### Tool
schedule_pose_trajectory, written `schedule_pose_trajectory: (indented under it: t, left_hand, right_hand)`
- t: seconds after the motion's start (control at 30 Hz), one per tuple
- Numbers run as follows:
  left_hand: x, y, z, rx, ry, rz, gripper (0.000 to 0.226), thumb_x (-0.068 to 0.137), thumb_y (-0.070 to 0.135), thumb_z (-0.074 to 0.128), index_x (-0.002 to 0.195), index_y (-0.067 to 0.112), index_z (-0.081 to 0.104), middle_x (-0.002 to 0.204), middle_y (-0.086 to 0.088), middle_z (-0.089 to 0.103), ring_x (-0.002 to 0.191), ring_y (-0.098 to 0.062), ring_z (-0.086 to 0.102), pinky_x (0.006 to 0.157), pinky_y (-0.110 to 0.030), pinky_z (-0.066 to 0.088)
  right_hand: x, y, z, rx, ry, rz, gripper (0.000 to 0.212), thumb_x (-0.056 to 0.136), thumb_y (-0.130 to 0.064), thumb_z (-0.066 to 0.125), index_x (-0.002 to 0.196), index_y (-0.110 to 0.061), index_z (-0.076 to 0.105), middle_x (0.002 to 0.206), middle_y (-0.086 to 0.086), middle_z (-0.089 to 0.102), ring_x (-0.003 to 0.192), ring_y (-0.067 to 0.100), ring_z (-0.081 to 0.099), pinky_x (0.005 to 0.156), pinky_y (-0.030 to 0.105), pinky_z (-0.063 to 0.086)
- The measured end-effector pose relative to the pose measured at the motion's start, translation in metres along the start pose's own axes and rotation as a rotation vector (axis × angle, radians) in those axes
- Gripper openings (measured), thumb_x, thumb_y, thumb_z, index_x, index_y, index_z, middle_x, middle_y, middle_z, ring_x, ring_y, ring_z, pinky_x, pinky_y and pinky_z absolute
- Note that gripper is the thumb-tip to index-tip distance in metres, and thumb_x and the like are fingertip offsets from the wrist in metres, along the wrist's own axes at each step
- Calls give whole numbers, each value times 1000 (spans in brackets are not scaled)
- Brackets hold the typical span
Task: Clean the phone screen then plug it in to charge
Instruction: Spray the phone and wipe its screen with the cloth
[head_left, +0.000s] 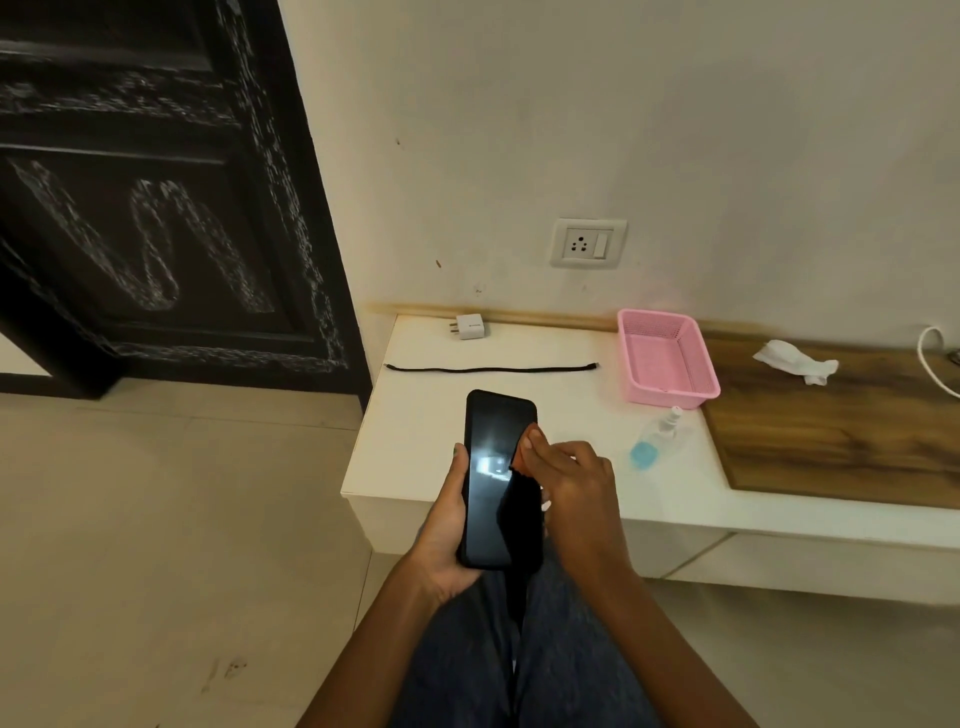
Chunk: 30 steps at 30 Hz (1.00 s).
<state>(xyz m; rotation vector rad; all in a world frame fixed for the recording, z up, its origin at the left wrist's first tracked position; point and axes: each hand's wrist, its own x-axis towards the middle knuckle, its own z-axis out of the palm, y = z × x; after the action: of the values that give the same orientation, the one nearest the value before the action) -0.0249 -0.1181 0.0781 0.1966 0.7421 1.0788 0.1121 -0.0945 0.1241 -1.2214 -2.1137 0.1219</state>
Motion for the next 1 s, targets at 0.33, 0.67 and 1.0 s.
schedule_pose_trajectory:
  t: [0.33,0.67,1.0]
  left_hand:
    - [-3,7,4,-54,10,1,79,81,70,43,120,4,65,123,-16,63,108,-27,61,104,-41,41]
    - [0,12,10,-135,27,46,76,76,68,47,116,6,68,122,-11,65,110,-24,61,99,-43,44]
    - [5,8,14,-133,25,77,78,86,71,31,96,10,77,107,-12,72,97,-24,69,94,-47,49]
  right_hand:
    - [-50,-8,-1,-80,-59,-54,60,54,17,74,110,-3,68,111,3,69,96,21,63,75,35,50]
    - [-65,-12,-5,-10,-113,5,60,53,19,77,108,-4,70,111,2,69,95,21,65,77,33,54]
    - [-56,-49,9,92,-29,-26,38,67,3,76,103,-10,72,107,-1,71,96,18,65,84,23,41]
